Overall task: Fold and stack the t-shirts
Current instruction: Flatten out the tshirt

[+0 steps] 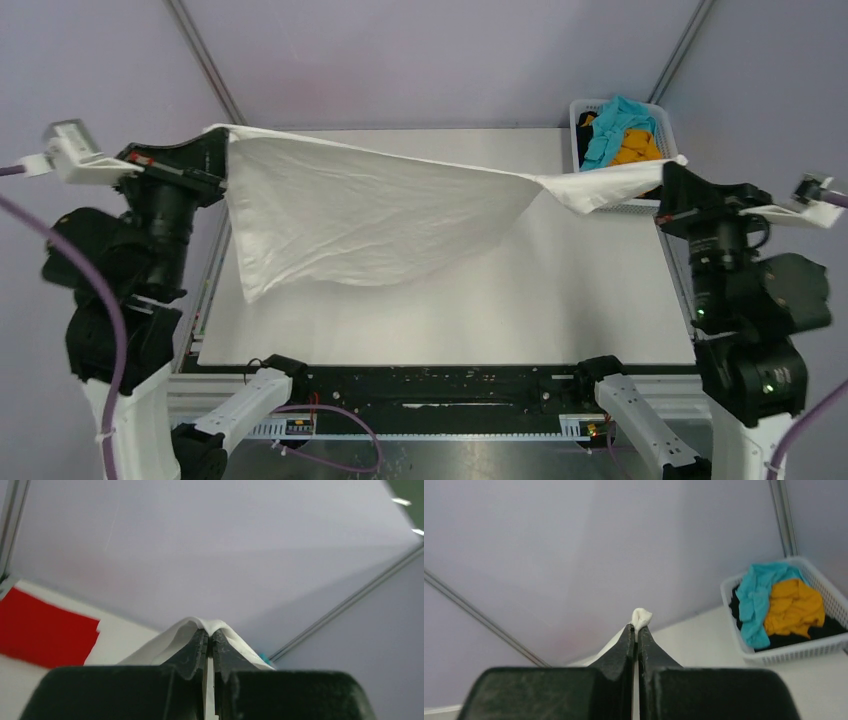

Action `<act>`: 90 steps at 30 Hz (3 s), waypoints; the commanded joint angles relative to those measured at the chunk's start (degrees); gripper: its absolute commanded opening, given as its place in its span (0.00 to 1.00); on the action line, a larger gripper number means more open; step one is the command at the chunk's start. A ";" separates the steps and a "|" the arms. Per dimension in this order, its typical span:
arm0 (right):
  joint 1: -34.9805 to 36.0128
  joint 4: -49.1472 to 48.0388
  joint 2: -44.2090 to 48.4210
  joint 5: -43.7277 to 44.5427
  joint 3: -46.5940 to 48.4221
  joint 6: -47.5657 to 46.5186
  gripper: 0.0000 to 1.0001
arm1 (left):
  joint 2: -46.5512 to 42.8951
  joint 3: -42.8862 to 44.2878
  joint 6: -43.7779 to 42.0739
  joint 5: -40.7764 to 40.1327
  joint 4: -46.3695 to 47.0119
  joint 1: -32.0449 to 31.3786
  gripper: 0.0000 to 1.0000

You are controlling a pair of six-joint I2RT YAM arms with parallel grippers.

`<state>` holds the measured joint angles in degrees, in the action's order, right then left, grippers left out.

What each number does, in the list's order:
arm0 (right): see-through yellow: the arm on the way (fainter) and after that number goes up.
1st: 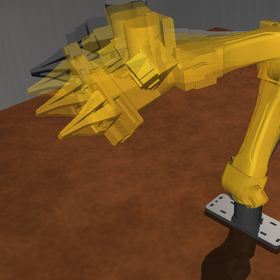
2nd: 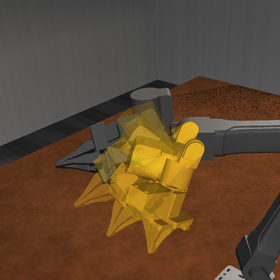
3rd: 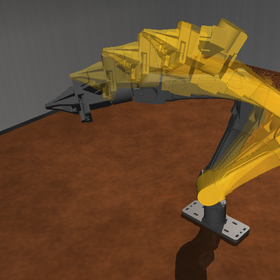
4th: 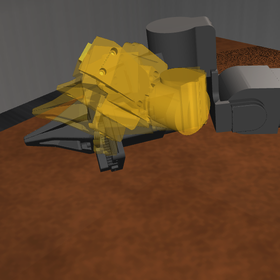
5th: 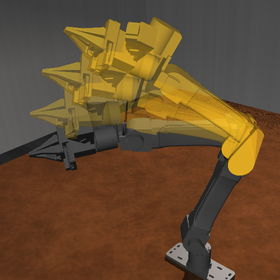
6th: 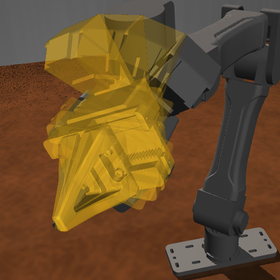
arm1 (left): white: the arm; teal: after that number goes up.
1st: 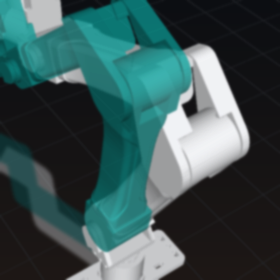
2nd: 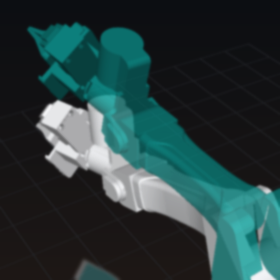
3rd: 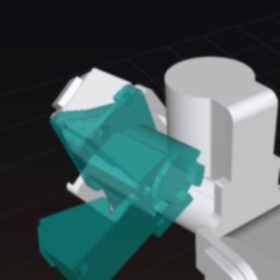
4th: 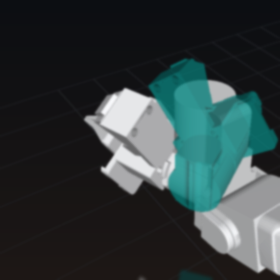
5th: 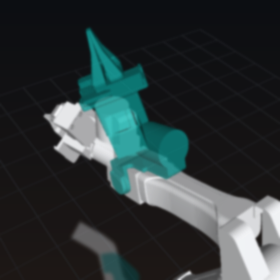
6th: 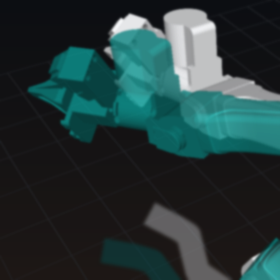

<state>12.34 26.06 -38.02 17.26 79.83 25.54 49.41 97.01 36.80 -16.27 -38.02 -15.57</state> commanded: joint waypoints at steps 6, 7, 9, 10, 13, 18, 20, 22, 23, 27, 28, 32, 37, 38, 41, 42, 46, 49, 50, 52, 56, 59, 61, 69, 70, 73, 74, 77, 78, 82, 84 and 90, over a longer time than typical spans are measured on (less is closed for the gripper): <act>0.25 5.69 -3.48 -4.90 27.89 -10.86 0.00 | -1.54 19.44 -5.31 6.68 -2.91 0.02 0.00; 0.23 6.35 -4.06 -5.74 30.76 -11.52 0.00 | -2.20 20.12 -5.48 7.41 -2.98 0.02 0.00; 0.25 7.90 -5.32 -6.93 35.91 -12.76 0.00 | -3.62 20.89 -5.51 7.92 -3.09 0.02 0.00; 0.23 8.74 -6.08 -7.46 38.37 -13.43 0.00 | -4.29 21.07 -5.32 7.91 -3.03 0.02 0.00; 0.30 11.91 -9.41 -8.14 46.73 -15.34 0.00 | -5.57 21.82 -5.33 8.87 -2.84 0.02 0.00; 0.25 13.81 -13.71 -7.78 53.71 -18.38 0.00 | -5.00 21.88 -5.70 9.55 -2.53 0.01 0.00; 0.25 13.61 -14.33 -7.00 52.56 -19.37 0.00 | -4.29 20.63 -5.70 9.15 -2.44 0.02 0.00; 0.26 11.99 -13.98 -5.89 48.55 -19.90 0.00 | -3.72 18.26 -5.83 8.22 -2.08 0.04 0.00; 0.21 10.37 -13.46 -5.32 45.34 -20.26 0.00 | -3.59 15.78 -5.86 7.07 -1.52 0.09 0.00; 0.23 1.83 -10.73 -0.21 29.63 -21.45 0.00 | -3.38 4.60 -5.67 0.90 1.16 0.07 0.00; 0.23 -0.29 -10.10 3.05 25.09 -21.30 0.00 | -3.40 0.58 -5.71 -1.18 2.23 0.02 0.00; 0.23 -8.60 -8.78 7.47 7.01 -19.58 0.00 | -1.57 -14.59 -4.63 -12.06 6.11 0.02 0.00; 0.23 -15.71 -15.45 8.09 -9.24 -14.71 0.00 | 8.83 -30.23 -3.08 -18.16 16.15 0.85 0.00; 0.24 -18.44 -17.85 7.76 -12.41 -13.78 0.00 | 12.05 -32.07 -3.07 -17.85 19.15 1.34 0.00; 0.27 -23.40 -26.48 6.14 -16.30 -11.60 0.00 | 23.03 -32.08 -1.98 -14.46 22.32 3.88 0.00; 0.25 -24.36 -29.95 5.38 -16.55 -11.13 0.00 | 27.40 -31.04 -1.66 -13.95 22.52 4.97 0.00; 0.23 -30.19 -42.31 3.37 -16.16 -10.26 0.00 | 43.43 -21.53 -1.58 -12.91 17.69 6.57 0.00; 0.23 -31.38 -49.51 2.16 -13.92 -9.20 0.00 | 52.74 -14.53 -2.39 -13.72 14.70 6.77 0.00; 0.27 -31.47 -51.39 2.05 -12.99 -8.94 0.00 | 54.72 -13.00 -2.60 -13.49 14.54 6.90 0.00; 0.24 -31.74 -54.47 2.33 -11.02 -8.40 0.00 | 57.96 -9.68 -2.63 -12.82 14.59 7.25 0.00; 0.23 -29.91 -60.89 2.94 -5.43 -8.21 0.00 | 63.67 -3.72 -1.64 -11.00 13.98 8.08 0.00; 0.13 -25.58 -66.44 5.18 1.05 -8.01 0.03 | 67.73 1.25 -1.44 -11.69 13.33 8.56 0.01; -0.22 -19.60 -71.07 6.99 7.80 -6.69 0.04 | 71.59 5.49 -0.72 -12.34 11.18 8.98 0.16; -2.56 -4.60 -79.83 -1.08 24.26 -1.68 0.92 | 71.90 13.76 0.56 -8.22 4.24 9.60 0.93; -2.54 -5.21 -78.82 -2.44 23.33 -1.71 0.98 | 69.88 12.01 0.76 -7.54 4.72 9.60 0.98; -2.58 -5.81 -75.65 -8.14 19.30 -0.67 0.99 | 62.82 4.57 1.06 -3.20 7.72 9.30 0.99; -2.54 -6.14 -74.56 -10.50 17.36 0.21 0.99 | 60.64 2.02 1.19 -1.84 8.38 9.11 0.99; -2.59 -9.32 -72.00 -18.30 10.23 4.69 1.00 | 55.37 -5.36 1.40 0.72 9.95 7.76 0.99; -2.58 -10.43 -71.51 -20.23 8.29 6.33 0.99 | 53.96 -7.41 1.45 1.33 9.98 6.71 0.99; -2.58 -13.89 -72.82 -24.62 4.52 11.35 1.00 | 50.04 -14.15 1.25 4.38 10.41 2.70 0.99; -2.53 -14.26 -74.40 -26.19 4.86 13.32 1.00 | 48.79 -17.40 1.18 4.47 10.48 0.70 0.99; -2.57 -18.32 -78.52 -27.20 4.40 19.13 0.99 | 45.76 -25.42 2.58 5.35 12.01 -0.91 0.99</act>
<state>9.47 12.73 -114.32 -7.20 84.29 38.76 98.70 75.50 37.91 -12.53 -28.40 -17.10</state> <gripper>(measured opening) 0.993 0.989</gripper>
